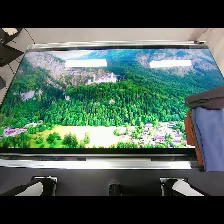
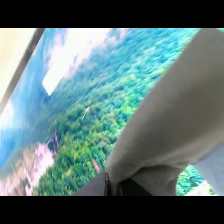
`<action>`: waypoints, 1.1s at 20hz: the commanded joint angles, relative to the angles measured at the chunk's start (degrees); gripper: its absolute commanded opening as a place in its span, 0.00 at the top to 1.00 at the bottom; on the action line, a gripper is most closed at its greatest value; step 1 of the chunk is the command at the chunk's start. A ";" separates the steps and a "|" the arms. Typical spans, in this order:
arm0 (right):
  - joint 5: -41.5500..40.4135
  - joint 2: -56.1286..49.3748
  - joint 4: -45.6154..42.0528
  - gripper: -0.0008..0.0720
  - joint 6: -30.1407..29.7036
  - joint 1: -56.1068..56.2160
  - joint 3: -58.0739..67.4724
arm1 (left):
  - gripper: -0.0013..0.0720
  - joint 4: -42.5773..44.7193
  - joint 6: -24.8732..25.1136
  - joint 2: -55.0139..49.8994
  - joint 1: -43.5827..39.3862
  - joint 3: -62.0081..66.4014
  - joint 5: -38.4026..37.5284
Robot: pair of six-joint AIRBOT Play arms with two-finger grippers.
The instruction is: Fold the shirts.
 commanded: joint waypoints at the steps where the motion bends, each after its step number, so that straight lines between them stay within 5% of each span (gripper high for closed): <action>1: 0.87 2.47 -0.72 0.92 1.97 -5.29 0.24 | 0.95 0.00 1.05 -0.37 0.02 -0.02 0.94; 6: 13.42 4.20 -5.44 0.92 4.48 -11.89 0.22 | 0.95 0.04 3.21 -1.07 0.11 -0.55 3.08; 9: 25.00 4.17 -21.70 0.92 -0.07 -12.00 0.20 | 0.95 0.04 3.23 -1.49 0.13 -0.70 5.46; 12: 25.59 4.79 -40.87 0.92 -1.46 -12.00 -1.99 | 0.95 0.02 3.61 -1.90 0.13 -0.70 5.84; 22: 17.99 4.79 -47.74 0.92 -2.69 -12.00 -28.13 | 0.95 -0.07 3.28 -1.90 0.00 -0.70 6.40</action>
